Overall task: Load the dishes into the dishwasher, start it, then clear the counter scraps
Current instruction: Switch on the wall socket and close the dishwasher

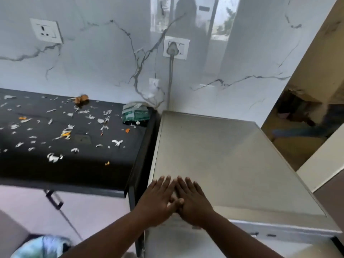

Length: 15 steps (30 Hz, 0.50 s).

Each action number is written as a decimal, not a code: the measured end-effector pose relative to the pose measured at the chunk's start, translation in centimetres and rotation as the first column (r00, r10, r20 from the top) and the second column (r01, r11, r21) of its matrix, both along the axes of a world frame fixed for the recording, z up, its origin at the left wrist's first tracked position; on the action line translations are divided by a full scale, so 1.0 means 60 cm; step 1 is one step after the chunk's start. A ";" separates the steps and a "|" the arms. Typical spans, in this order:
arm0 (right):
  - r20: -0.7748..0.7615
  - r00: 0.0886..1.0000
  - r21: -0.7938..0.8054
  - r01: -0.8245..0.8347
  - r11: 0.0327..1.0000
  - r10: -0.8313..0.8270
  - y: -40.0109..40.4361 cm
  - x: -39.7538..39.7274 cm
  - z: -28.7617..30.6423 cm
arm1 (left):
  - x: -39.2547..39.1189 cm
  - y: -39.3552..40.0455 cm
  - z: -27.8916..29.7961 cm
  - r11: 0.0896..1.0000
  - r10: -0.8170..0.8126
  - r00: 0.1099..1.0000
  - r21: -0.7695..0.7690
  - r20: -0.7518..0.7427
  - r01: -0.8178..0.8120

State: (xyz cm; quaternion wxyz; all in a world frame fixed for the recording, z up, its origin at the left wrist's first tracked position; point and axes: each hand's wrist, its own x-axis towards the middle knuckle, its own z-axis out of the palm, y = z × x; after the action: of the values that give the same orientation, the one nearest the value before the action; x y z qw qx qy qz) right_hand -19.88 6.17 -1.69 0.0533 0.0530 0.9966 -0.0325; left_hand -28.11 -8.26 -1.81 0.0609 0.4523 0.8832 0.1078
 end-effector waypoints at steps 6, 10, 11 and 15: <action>-0.007 0.999 -0.024 -0.049 0.998 0.049 0.043 0.099 0.009 | 0.065 -0.067 0.010 0.976 -0.074 0.989 -0.211 -0.128 0.045; -0.029 0.999 -0.071 -0.044 0.996 0.042 0.071 0.125 0.014 | 0.082 -0.092 0.000 0.970 -0.013 0.985 -0.242 -0.172 -0.030; -0.051 0.998 -0.067 -0.051 0.996 0.048 0.073 0.126 0.014 | 0.084 -0.088 -0.005 0.973 0.007 0.980 -0.223 -0.200 -0.052; -0.140 0.989 -0.042 -0.055 0.998 0.049 0.072 0.126 -0.003 | 0.093 -0.066 -0.034 0.993 0.061 0.952 -0.080 -0.301 -0.089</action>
State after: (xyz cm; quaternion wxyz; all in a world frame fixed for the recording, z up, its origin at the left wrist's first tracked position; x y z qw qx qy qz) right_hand -12.31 10.50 -1.87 -0.0142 0.0232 0.9980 -0.0576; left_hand -22.52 -12.21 -3.87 -0.0562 0.4262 0.9029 -0.0005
